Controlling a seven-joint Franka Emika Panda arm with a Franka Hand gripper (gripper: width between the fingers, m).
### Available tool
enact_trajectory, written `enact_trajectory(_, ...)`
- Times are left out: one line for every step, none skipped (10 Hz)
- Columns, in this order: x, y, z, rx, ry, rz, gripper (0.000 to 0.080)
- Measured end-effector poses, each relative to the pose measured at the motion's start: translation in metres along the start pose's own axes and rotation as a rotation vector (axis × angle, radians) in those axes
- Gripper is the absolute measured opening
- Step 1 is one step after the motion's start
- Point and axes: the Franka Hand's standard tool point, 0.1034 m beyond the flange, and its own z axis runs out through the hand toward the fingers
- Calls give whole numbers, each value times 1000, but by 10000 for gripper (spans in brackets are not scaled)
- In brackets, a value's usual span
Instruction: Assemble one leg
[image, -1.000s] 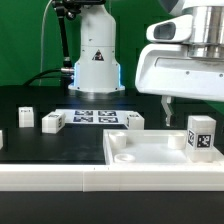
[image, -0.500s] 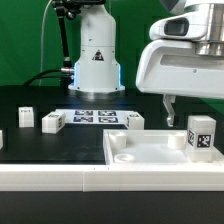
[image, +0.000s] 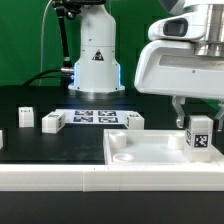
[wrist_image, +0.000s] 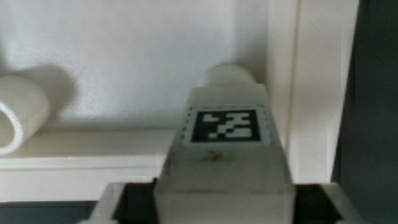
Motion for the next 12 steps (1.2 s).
enact_trajectory(0,0,0,0,0,10,294)
enact_trajectory(0,1,0,2,-1,87,293)
enact_trajectory(0,2,0,1,-2,172,293)
enact_trajectory(0,2,1,1,-3,242,293)
enact_trajectory(0,4,1,-1,-4,325,293)
enact_trajectory(-1,6,1,-5,-2,389,294)
enact_trajectory(-1,9,1,-12,8,499,299)
enact_trajectory(-2,14,2,-23,13,566,299)
enact_trajectory(-2,17,2,-29,20,599,304)
enact_trajectory(-2,22,2,-42,24,653,304)
enact_trajectory(-2,23,2,-44,24,659,304)
enact_trajectory(-2,23,2,-44,24,657,419)
